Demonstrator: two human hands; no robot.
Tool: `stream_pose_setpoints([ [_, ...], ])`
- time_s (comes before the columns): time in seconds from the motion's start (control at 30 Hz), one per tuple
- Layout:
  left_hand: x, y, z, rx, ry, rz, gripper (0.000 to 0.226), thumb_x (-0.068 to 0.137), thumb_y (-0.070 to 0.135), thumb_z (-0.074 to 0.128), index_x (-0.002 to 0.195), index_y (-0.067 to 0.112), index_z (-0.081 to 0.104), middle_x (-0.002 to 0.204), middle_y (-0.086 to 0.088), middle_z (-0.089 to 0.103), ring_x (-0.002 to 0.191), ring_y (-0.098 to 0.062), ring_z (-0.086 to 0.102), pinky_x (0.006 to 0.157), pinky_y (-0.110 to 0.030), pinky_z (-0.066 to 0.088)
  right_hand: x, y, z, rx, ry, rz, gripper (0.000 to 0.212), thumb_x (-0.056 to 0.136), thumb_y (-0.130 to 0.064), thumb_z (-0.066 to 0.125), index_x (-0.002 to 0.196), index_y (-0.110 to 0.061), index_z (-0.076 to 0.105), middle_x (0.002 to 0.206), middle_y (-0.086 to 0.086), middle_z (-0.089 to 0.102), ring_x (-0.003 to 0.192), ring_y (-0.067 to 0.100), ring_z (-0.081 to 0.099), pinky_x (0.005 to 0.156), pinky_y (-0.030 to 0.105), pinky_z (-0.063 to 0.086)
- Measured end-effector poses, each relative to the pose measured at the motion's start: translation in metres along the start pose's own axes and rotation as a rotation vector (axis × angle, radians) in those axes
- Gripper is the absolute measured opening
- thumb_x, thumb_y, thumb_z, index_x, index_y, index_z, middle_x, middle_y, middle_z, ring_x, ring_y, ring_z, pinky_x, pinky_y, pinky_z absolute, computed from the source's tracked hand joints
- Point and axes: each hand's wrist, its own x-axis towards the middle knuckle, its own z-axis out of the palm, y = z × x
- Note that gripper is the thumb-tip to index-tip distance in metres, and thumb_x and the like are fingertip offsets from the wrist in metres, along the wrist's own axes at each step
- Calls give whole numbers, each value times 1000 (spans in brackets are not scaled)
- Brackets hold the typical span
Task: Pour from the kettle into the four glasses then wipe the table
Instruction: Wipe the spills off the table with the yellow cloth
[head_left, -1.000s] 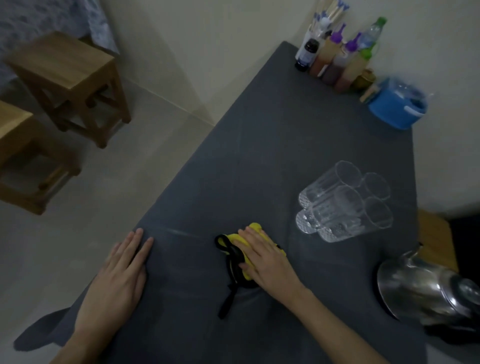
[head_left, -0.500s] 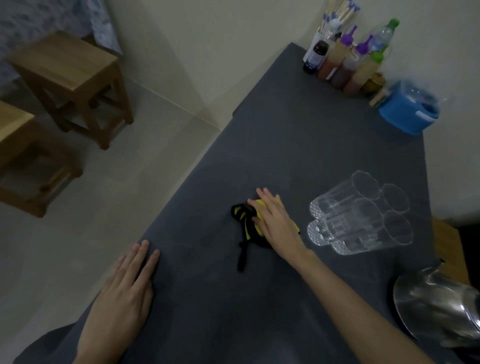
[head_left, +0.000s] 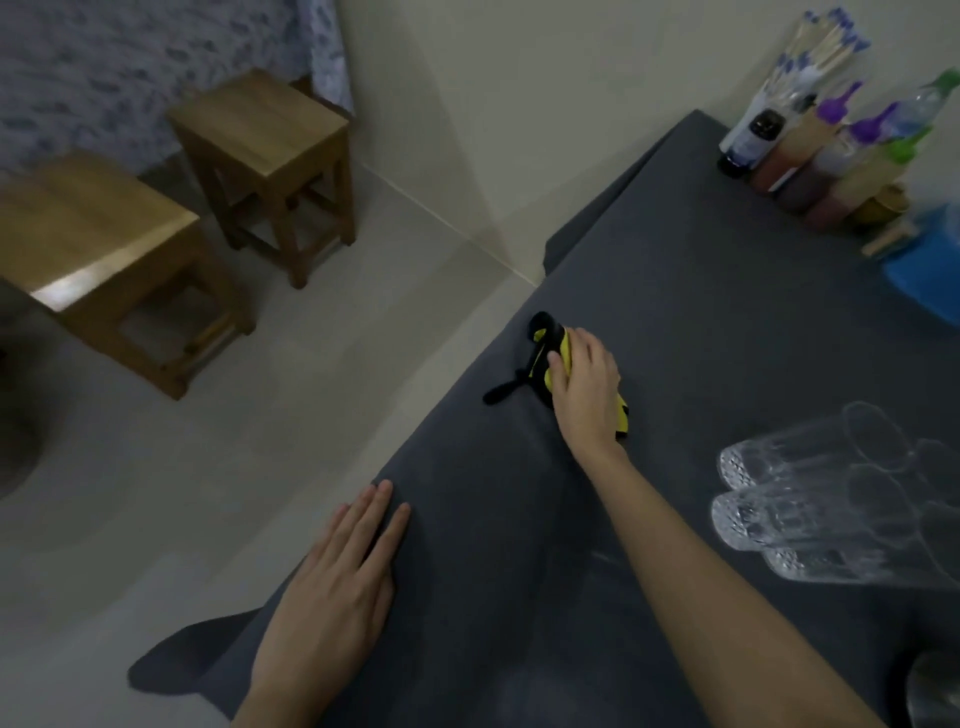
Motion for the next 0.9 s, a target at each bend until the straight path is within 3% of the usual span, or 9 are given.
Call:
stream_pose_setpoints([
  [0.13, 0, 1, -1, 7, 1, 8, 52, 98, 30, 20, 140, 11, 43, 152, -11, 33, 140, -20, 26, 114, -36, 18, -27, -3, -8, -7, -49, -192, 40, 97, -25, 49, 131, -3, 53, 130, 12, 58, 121, 26, 51, 107, 40, 37],
  [0.27, 1, 1, -3, 12, -36, -14, 55, 99, 32, 13, 140, 12, 44, 151, -9, 34, 140, -20, 26, 115, -32, 15, -70, -9, -14, -2, -111, -306, 39, 96, -30, 47, 128, -9, 57, 128, 5, 60, 116, 23, 53, 104, 36, 40],
  [0.37, 1, 0, -2, 27, -54, -19, 54, 99, 32, 13, 142, 14, 41, 153, -8, 31, 141, -20, 25, 114, -32, 16, -118, -7, -28, 17, -163, -412, 40, 93, -29, 56, 129, -13, 56, 127, 0, 58, 112, 20, 52, 100, 31, 41],
  [0.53, -1, 1, -5, 37, -51, -20, 52, 97, 30, 24, 144, 14, 36, 155, -8, 28, 143, -19, 21, 116, -32, 13, -176, 50, -60, -69, -212, -599, 50, 81, -30, 68, 127, -17, 54, 124, 1, 58, 103, 20, 55, 90, 32, 46],
  [0.7, -1, 1, -1, 46, -36, -5, 53, 94, 27, 30, 144, 11, 37, 154, -10, 28, 143, -22, 22, 116, -38, 15, -178, 99, -93, -183, -217, -434, 51, 85, -38, 61, 132, -20, 50, 120, 4, 58, 98, 22, 58, 84, 34, 47],
  [0.8, -1, 0, 3, 25, -27, -17, 53, 94, 26, 30, 144, 11, 37, 155, -9, 28, 144, -23, 22, 117, -39, 15, -166, 97, -91, -185, -170, -291, 55, 76, -24, 77, 125, -16, 55, 115, 9, 56, 91, 27, 59, 77, 39, 52],
  [0.9, -1, 0, 4, 19, -19, -17, 53, 97, 30, 20, 143, 10, 38, 154, -10, 29, 143, -24, 24, 116, -39, 16, -138, 92, -80, -191, -93, -203, 48, 75, -16, 78, 119, -12, 61, 112, 11, 56, 91, 28, 57, 78, 41, 51],
])
